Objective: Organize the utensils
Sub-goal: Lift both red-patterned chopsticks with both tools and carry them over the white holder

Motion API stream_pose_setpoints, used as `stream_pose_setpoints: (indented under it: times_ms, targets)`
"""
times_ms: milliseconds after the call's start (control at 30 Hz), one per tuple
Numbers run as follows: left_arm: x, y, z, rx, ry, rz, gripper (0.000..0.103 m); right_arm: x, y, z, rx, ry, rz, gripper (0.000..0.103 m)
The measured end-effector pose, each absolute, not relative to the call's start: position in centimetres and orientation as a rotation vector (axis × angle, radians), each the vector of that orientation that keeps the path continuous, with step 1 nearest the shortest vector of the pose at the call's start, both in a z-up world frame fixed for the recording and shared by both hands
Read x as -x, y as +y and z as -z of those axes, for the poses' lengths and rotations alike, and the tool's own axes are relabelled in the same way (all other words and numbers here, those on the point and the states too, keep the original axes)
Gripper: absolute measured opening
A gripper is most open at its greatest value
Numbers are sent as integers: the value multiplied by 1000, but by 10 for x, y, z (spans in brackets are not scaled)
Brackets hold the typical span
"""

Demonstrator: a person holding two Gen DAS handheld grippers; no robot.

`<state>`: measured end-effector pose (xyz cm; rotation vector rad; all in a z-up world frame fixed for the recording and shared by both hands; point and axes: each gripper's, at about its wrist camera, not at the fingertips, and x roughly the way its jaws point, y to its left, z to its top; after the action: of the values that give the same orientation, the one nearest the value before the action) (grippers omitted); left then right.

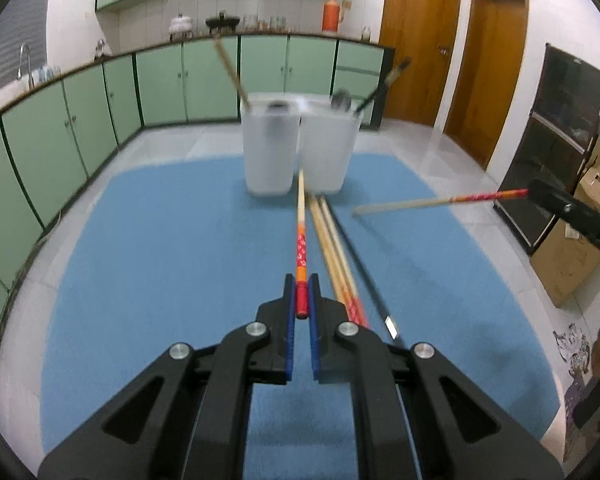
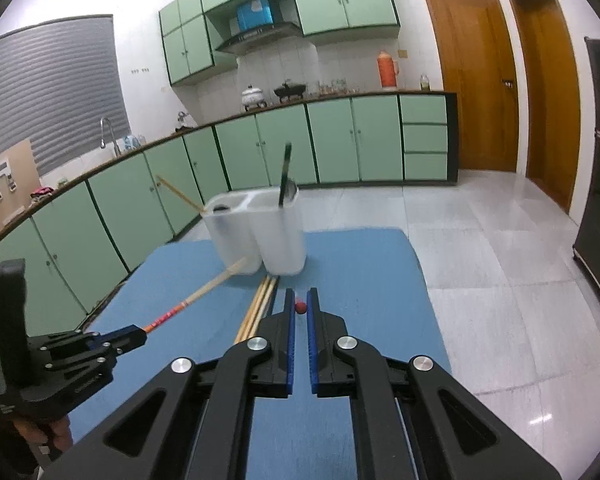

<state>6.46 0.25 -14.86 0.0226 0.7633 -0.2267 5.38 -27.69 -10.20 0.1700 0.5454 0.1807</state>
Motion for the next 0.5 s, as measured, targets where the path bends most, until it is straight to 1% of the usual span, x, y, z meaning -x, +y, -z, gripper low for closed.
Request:
stream_pose_setpoints:
  times_ms: [233, 300, 333, 367, 500]
  targets:
    - [-67, 9, 188, -17, 848, 242, 6, -53, -268, 138, -163, 643, -172, 5]
    - [-66, 14, 195, -5, 848, 244, 14, -50, -263, 147, -157, 660, -168, 6]
    - [-66, 16, 199, -4, 853, 241, 28, -50, -261, 152, -149, 673, -166, 6]
    - [-64, 18, 202, -3, 853, 237, 36, -49, -262, 155, -144, 681, -165, 6]
    - [-56, 19, 211, -6, 864, 240, 36, -50, -263, 170, -154, 713, -162, 6]
